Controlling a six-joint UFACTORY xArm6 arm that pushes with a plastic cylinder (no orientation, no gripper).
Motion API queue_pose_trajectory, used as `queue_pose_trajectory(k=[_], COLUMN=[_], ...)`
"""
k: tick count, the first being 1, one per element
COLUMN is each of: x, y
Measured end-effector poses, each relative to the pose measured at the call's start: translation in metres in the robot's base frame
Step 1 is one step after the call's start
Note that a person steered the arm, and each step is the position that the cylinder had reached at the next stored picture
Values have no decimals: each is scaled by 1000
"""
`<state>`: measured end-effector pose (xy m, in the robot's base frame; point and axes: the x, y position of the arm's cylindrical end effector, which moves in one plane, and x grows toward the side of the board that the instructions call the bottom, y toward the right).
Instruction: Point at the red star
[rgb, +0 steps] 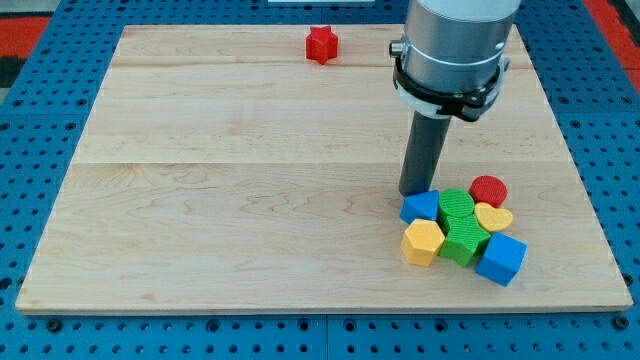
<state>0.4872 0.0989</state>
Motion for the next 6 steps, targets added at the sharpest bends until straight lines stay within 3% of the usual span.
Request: queue_pose_trajectory(k=[1, 3, 4, 5, 6], x=[-27, -167, -263, -296, -296], y=[-10, 15, 15, 13, 8])
